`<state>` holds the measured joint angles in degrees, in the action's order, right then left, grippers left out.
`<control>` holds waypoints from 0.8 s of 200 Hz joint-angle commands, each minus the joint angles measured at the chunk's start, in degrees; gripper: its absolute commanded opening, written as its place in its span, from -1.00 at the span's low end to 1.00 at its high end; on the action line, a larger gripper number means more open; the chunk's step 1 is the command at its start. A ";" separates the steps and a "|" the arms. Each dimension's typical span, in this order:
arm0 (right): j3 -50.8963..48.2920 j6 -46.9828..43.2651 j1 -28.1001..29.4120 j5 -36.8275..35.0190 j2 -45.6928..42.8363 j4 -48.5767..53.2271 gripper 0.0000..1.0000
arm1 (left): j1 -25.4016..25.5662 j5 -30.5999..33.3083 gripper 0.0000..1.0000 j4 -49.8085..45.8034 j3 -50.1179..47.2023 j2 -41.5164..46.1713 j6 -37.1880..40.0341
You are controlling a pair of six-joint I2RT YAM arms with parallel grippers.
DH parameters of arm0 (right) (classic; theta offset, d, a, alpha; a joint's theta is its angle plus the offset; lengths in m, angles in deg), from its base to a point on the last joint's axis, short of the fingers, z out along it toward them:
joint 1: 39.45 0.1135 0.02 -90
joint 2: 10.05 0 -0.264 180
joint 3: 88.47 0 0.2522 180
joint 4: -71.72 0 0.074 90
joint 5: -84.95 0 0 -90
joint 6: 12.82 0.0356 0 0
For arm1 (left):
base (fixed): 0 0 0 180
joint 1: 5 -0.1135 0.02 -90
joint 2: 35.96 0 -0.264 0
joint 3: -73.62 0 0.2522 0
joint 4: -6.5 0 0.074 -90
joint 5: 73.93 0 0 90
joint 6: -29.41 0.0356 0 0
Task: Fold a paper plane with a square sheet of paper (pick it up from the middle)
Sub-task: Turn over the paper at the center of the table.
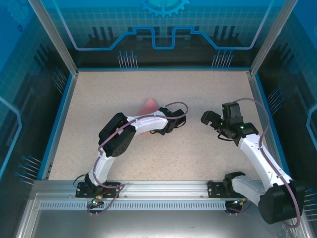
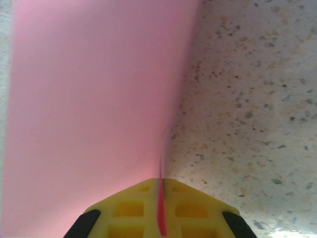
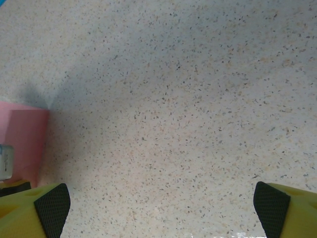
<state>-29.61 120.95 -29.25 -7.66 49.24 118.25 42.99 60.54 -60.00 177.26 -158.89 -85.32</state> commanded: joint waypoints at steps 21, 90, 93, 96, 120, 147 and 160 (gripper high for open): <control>3.10 -3.07 -0.98 3.84 4.89 0.16 0.98 | 0.57 -6.84 -0.86 2.59 0.90 -1.27 -3.01; 6.90 -3.69 -1.02 7.13 10.28 0.89 0.99 | 0.14 -26.49 0.07 6.85 2.34 9.98 -2.66; 7.07 -3.73 -0.96 7.23 10.70 0.77 0.98 | -0.08 -28.39 0.11 7.29 2.24 10.59 -2.76; 7.22 -3.68 -0.97 7.34 11.09 0.72 0.98 | -0.28 -30.35 0.15 7.94 2.10 11.28 -2.84; 9.13 -3.92 1.01 8.29 14.38 0.54 0.91 | -3.46 -44.00 0.36 13.33 0.24 17.06 -5.17; 13.35 -4.00 5.76 7.06 18.87 0.47 0.85 | -8.85 -51.98 0.63 17.48 -3.97 22.21 -8.50; 15.67 -3.91 8.24 6.37 21.01 0.10 0.81 | -11.74 -54.24 0.80 20.27 -7.86 25.55 -9.79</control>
<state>-18.50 117.63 -25.14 -1.41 67.20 118.52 36.17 16.65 -44.39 175.39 -137.34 -91.07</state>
